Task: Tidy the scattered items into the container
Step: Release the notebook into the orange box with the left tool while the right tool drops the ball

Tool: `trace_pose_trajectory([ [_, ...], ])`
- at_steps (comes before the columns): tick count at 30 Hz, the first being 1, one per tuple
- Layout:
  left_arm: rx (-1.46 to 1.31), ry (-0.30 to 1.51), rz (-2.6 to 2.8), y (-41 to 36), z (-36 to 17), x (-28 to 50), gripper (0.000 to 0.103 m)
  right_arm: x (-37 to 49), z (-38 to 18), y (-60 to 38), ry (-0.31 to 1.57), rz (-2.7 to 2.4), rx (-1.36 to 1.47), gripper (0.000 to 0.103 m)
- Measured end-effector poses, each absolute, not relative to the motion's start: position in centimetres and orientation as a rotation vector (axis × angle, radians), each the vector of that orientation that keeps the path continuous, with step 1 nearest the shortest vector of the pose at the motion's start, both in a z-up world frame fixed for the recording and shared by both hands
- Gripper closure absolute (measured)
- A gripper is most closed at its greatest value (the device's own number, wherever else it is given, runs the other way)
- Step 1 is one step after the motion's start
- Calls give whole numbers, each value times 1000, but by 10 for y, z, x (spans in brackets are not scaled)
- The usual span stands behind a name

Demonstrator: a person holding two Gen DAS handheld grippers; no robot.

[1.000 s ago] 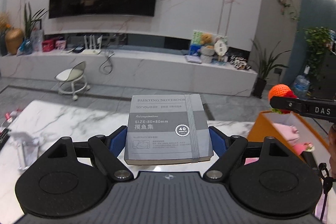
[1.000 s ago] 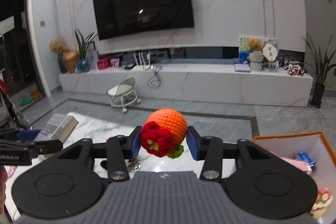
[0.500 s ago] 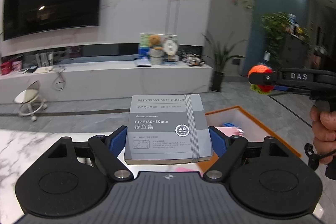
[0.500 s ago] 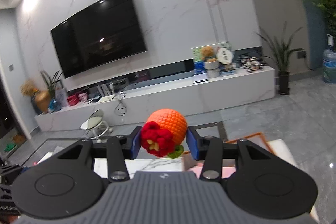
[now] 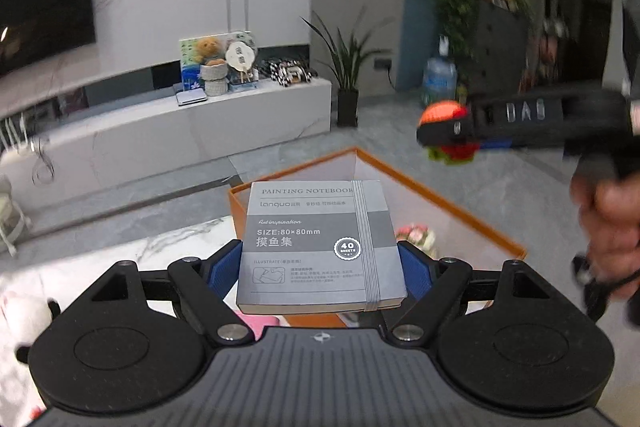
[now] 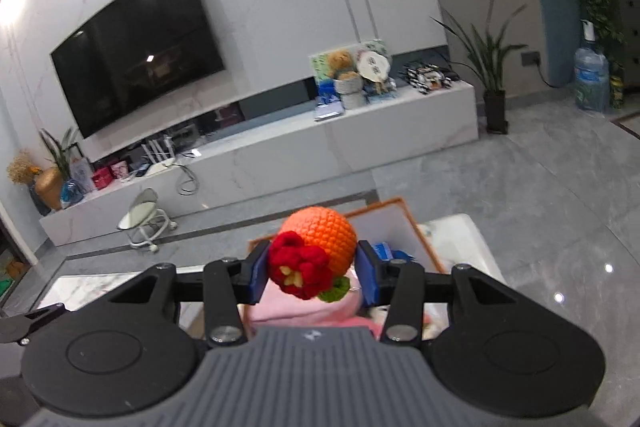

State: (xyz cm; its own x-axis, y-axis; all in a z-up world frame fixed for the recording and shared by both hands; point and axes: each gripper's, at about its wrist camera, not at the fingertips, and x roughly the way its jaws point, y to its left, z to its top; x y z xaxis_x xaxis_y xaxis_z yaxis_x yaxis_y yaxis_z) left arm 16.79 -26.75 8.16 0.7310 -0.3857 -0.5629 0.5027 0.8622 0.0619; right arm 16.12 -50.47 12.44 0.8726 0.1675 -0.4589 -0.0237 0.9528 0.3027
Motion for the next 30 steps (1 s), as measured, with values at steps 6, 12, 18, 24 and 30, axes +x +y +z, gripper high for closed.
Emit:
trace_pose_trajectory([
  [6,356,610,-463,-294,64,181,8,163,119,-528,508,88,340,55],
  [12,558,629,-445,-327,48,190,8,173,104,-536,588,74,338,55],
  [18,772,624,-427,-353,25,188,8,182,89,-530,678,81,292,55],
  [24,873,616,-433,-367,10,193,8,183,88,-529,691,85,281,54],
  [30,987,604,-432,-377,1,190,6,181,90,-528,697,70,269,33],
])
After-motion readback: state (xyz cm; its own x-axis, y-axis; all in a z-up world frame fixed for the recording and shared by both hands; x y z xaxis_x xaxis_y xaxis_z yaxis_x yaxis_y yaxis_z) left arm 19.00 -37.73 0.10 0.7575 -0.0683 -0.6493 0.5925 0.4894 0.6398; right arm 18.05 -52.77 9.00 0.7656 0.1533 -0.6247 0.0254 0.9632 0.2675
